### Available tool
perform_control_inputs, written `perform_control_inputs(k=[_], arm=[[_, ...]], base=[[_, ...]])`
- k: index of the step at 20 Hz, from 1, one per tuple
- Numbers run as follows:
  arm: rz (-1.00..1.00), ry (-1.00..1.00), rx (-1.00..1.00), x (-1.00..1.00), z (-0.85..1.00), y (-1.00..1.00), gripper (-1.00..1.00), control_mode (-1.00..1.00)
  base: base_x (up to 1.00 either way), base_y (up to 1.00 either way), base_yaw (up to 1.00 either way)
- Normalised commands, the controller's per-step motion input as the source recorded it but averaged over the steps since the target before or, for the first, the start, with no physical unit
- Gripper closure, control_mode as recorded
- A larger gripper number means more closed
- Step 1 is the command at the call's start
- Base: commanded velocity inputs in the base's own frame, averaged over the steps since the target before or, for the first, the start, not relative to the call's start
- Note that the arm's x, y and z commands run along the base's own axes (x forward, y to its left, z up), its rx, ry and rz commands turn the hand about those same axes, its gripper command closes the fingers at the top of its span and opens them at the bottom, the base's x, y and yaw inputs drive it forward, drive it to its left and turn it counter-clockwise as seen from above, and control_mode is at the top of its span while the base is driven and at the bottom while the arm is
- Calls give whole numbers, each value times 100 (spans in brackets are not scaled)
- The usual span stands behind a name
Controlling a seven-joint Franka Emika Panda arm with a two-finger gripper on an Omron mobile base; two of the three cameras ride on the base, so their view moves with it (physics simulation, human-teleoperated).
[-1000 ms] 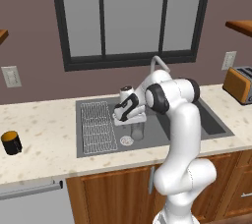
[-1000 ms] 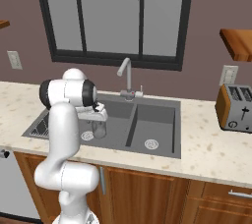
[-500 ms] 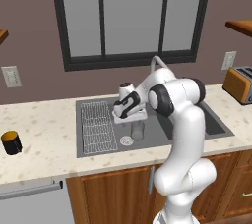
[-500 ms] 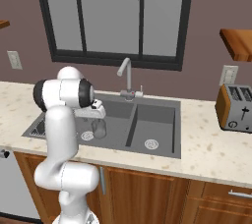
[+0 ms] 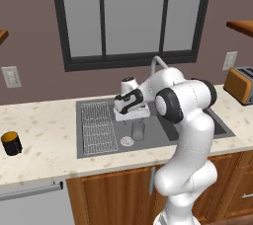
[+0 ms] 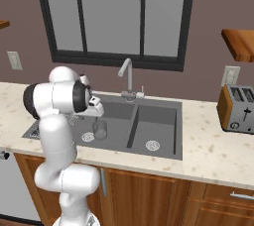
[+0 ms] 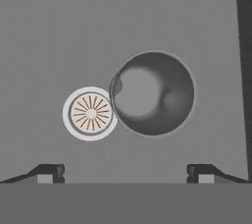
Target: Place the glass cup in the left basin and the mug in the right basin of the sink.
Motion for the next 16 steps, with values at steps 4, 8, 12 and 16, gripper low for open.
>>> perform_control_inputs(k=[4,8,12,16], arm=[[5,4,9,-39,43,0,-100,-100],[9,8,12,-39,41,0,-100,-100],[14,5,10,-45,34,3,-100,-100],[17,0,11,-49,29,5,-100,-100]], base=[[0,0,0],[0,0,0],[0,0,0],[0,0,0]])
